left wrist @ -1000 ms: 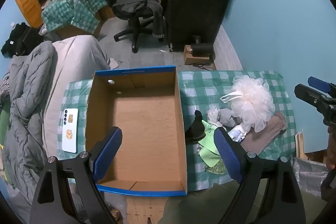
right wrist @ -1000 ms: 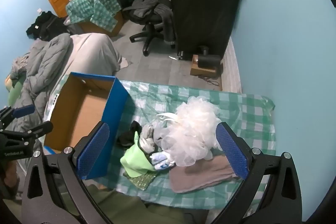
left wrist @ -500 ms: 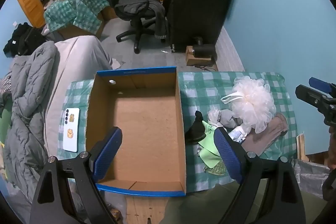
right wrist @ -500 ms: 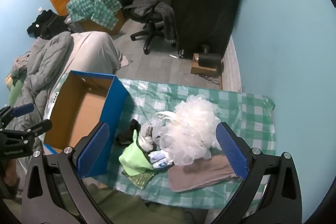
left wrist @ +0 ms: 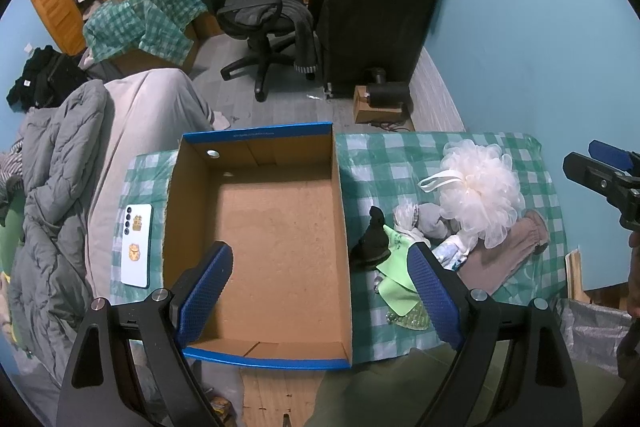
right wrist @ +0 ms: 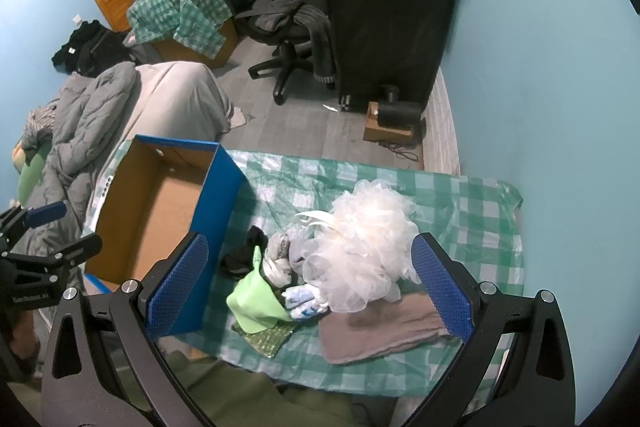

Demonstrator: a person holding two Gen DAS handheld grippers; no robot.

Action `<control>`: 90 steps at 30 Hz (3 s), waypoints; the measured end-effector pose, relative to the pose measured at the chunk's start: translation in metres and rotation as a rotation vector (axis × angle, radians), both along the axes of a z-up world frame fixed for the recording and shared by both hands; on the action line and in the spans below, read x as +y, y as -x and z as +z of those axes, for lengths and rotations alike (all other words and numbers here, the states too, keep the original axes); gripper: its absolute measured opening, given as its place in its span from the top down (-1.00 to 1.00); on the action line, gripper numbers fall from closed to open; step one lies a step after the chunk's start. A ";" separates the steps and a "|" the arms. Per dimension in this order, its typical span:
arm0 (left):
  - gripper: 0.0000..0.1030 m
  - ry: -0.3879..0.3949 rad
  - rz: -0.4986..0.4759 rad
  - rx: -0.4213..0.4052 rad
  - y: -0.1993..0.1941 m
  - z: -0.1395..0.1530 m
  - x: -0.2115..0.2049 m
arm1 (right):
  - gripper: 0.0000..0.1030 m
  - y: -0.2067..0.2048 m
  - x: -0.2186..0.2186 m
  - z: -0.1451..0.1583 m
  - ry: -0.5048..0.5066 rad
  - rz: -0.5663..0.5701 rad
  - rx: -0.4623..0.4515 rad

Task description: Organize soft objects

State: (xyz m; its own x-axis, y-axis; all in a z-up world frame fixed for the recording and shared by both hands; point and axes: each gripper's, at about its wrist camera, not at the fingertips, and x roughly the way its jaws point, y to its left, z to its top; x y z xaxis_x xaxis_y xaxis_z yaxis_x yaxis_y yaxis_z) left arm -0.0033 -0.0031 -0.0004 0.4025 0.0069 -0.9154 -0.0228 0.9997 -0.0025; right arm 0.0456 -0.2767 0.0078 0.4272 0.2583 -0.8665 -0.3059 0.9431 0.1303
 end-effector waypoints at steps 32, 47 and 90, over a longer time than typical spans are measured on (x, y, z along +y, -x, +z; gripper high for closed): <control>-0.75 0.007 -0.007 0.021 0.006 -0.003 -0.005 | -0.95 0.004 -0.005 0.003 -0.006 -0.005 0.005; -0.75 0.006 -0.008 0.023 0.006 -0.003 -0.006 | -0.95 0.004 -0.010 0.002 -0.005 -0.009 0.012; -0.75 0.023 -0.286 0.060 -0.040 -0.021 -0.088 | -0.95 0.019 -0.097 -0.025 0.026 -0.238 0.107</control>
